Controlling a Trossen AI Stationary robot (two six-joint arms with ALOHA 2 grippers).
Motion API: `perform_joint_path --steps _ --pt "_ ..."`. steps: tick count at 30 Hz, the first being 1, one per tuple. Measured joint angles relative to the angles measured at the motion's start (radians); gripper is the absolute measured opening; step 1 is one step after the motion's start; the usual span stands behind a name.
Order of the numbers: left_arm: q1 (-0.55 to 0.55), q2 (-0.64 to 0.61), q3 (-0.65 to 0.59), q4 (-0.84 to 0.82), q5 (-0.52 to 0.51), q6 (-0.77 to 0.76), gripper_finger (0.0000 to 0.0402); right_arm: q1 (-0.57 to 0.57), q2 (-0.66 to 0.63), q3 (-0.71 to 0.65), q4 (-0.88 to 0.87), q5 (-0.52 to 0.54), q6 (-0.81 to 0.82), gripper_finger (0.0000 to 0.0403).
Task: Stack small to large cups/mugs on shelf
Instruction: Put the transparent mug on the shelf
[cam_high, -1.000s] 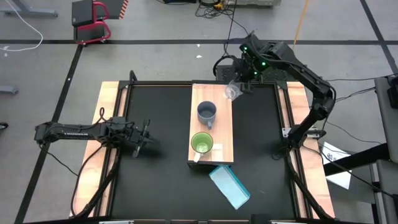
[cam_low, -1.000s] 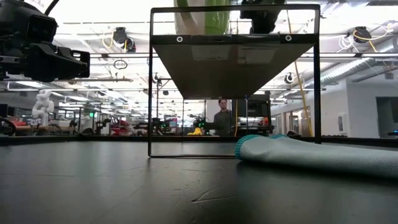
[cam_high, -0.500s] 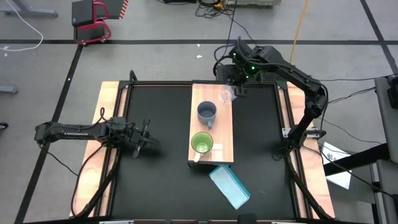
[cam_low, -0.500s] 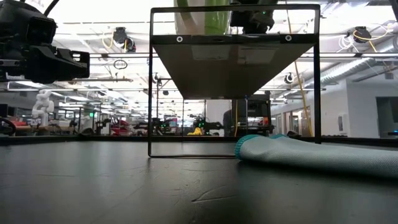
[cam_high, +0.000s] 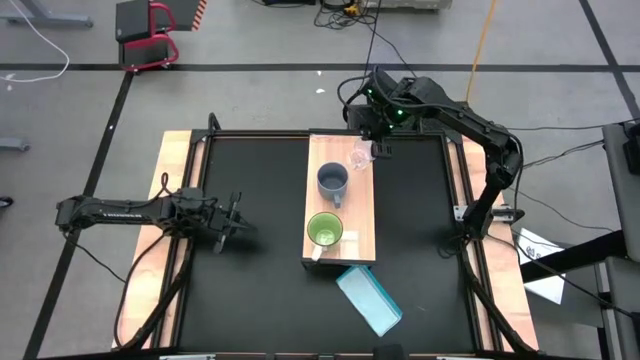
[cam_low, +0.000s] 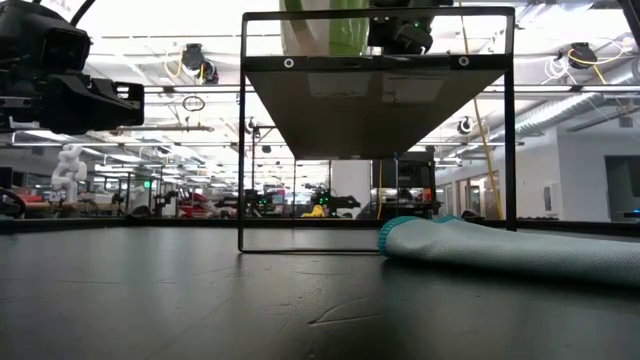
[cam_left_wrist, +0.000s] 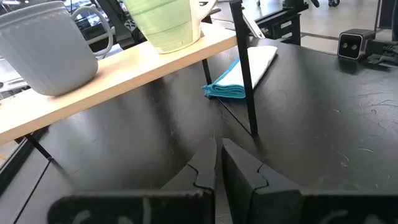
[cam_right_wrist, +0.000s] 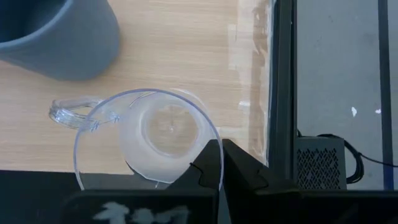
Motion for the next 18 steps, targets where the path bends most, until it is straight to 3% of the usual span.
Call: perform_joint_path --steps 15,18 --pt "0.000 0.000 0.000 -0.015 0.000 0.000 0.0026 0.006 0.000 0.000 -0.059 0.001 0.043 0.0000" --pt "0.000 0.000 0.000 -0.015 0.000 0.000 0.0026 0.006 0.000 0.000 -0.060 0.052 0.063 0.0000"
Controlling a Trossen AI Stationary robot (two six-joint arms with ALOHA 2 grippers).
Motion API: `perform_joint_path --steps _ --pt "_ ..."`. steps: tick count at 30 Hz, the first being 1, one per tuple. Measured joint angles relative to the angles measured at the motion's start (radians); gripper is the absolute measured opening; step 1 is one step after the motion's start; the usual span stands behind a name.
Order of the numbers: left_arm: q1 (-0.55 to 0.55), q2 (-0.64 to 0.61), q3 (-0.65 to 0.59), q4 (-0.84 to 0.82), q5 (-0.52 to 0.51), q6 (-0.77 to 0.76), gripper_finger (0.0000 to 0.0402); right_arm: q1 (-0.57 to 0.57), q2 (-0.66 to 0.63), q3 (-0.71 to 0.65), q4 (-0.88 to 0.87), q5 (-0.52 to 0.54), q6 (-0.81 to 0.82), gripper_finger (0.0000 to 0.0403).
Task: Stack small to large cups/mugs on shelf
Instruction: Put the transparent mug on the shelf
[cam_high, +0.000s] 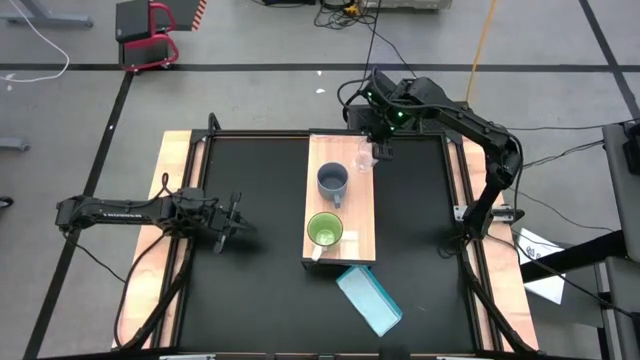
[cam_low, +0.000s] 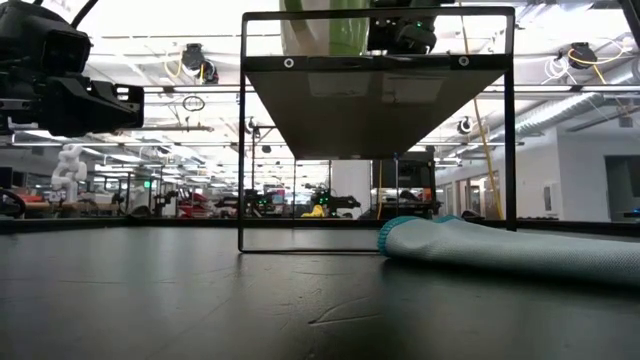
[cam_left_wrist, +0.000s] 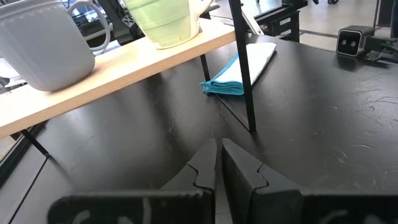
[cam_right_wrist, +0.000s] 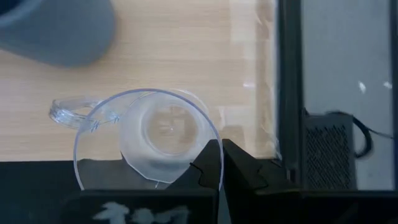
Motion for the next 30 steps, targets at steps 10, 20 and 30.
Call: perform_joint_path --steps 10,20,30 --pt "0.000 0.000 0.000 0.001 0.000 0.000 0.0026 0.006 0.016 0.001 0.019 0.013 0.000 0.0000" --pt "0.000 0.000 0.000 -0.005 0.000 0.000 0.0026 0.006 0.075 0.006 0.021 0.015 -0.008 0.0000" --pt "0.000 0.000 0.000 -0.009 0.001 0.000 0.0026 0.007 0.082 0.061 0.028 0.018 0.041 0.0001"
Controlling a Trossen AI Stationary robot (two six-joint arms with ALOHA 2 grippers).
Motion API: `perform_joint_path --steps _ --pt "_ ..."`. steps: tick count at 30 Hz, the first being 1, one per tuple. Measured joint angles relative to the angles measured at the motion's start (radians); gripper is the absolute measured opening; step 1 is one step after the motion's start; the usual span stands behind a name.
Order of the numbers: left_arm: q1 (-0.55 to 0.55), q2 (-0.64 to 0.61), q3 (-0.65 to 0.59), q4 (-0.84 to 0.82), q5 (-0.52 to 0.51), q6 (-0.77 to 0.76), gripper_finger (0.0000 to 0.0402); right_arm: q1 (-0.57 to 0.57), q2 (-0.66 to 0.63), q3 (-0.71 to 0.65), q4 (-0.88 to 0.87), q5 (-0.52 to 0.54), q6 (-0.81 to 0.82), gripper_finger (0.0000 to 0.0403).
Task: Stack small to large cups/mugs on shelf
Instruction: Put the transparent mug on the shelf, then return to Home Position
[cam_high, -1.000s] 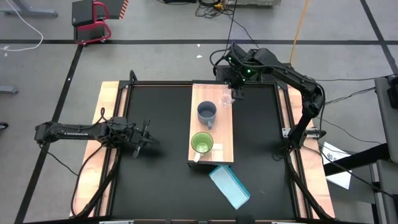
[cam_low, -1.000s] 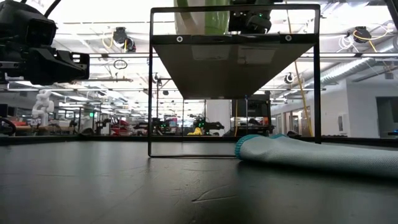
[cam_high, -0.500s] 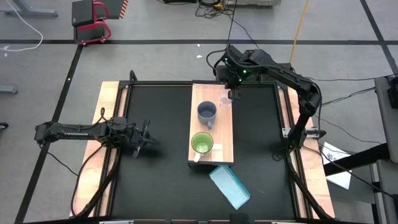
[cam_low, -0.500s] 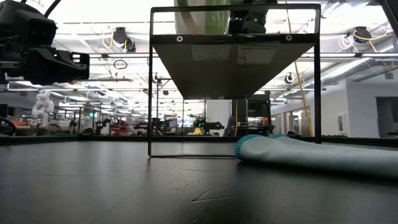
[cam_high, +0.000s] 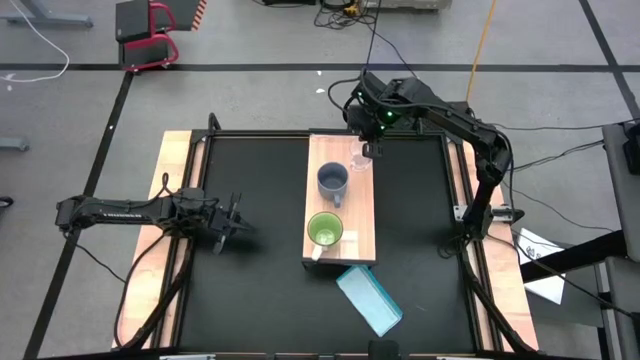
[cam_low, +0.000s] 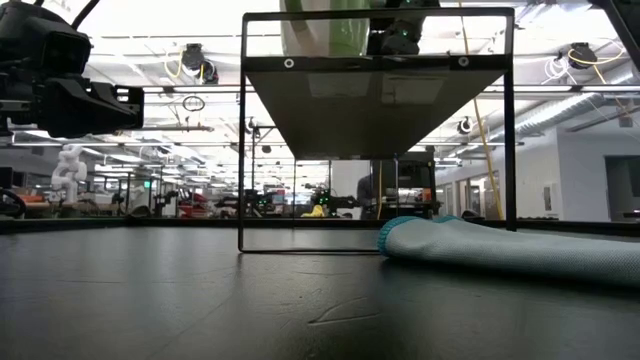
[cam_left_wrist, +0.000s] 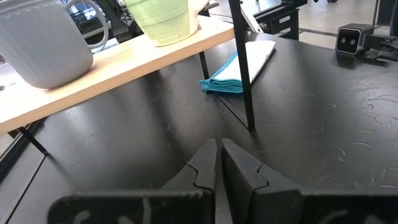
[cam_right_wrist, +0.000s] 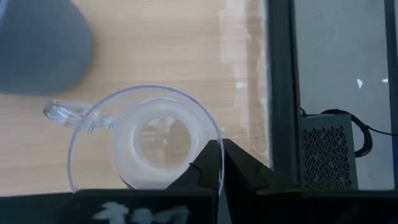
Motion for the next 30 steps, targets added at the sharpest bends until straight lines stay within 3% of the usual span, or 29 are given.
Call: perform_joint_path --steps 15,23,30 --pt "0.000 0.000 0.000 -0.020 0.010 -0.002 0.0026 -0.001 -0.002 0.005 0.012 -0.075 0.029 0.0087" --pt "0.000 0.000 0.000 -0.020 0.010 -0.006 0.0026 -0.001 -0.021 0.005 0.008 0.010 0.029 0.0102" --pt "0.000 0.000 0.000 -0.016 0.011 -0.024 0.0026 -0.001 -0.129 0.005 0.008 0.023 0.072 0.0102"
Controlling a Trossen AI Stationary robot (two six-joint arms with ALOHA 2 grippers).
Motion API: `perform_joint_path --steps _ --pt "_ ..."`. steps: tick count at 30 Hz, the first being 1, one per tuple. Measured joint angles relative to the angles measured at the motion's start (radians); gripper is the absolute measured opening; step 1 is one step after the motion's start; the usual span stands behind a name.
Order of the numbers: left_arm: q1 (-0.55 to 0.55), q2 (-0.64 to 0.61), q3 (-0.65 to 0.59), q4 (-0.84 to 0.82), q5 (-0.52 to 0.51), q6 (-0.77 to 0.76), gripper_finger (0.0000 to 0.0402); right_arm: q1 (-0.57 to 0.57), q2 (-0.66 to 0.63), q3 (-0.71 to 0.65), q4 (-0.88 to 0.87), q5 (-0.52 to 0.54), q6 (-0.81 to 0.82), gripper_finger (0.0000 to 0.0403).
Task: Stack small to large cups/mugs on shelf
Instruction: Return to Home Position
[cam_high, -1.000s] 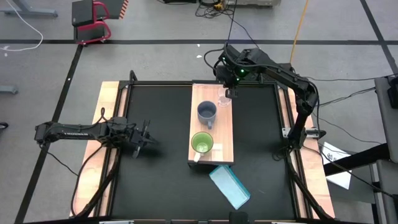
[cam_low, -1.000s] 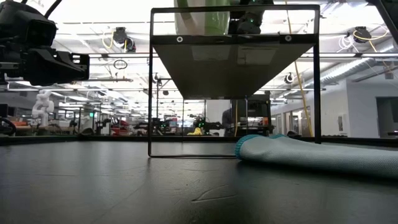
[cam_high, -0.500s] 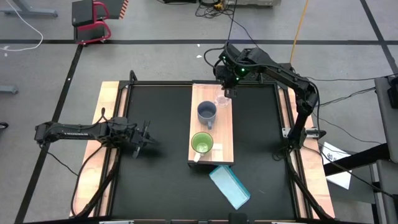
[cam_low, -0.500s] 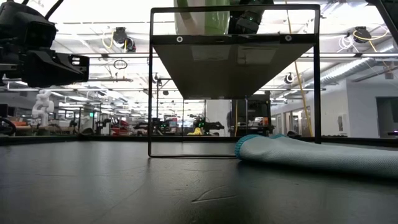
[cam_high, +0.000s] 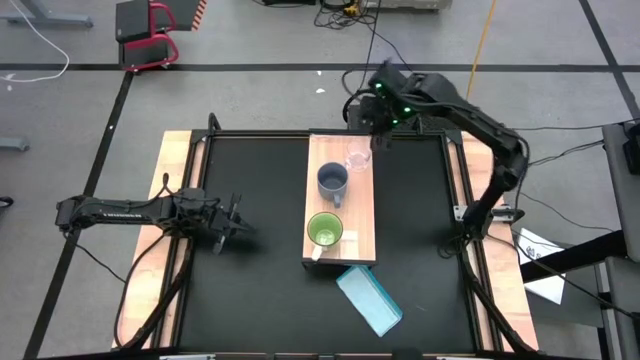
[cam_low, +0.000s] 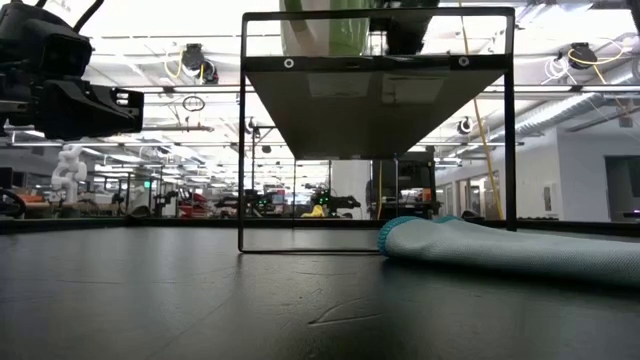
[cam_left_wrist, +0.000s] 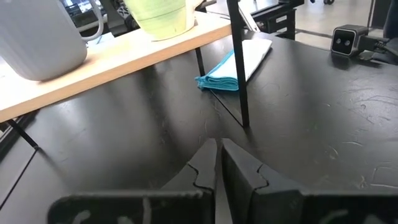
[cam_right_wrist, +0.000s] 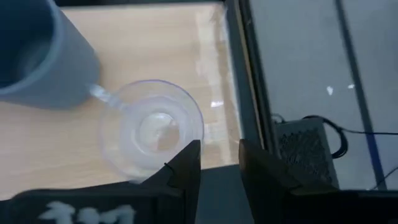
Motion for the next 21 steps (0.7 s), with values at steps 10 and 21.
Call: perform_joint_path --steps 10,21 --pt "0.000 0.000 0.000 0.060 -0.001 0.005 0.0026 0.000 -0.210 -0.019 -0.024 -0.068 0.096 0.0074" --pt "0.000 0.000 0.000 0.078 -0.001 0.006 0.0002 0.032 -0.546 -0.411 0.162 -0.098 0.144 0.0001"
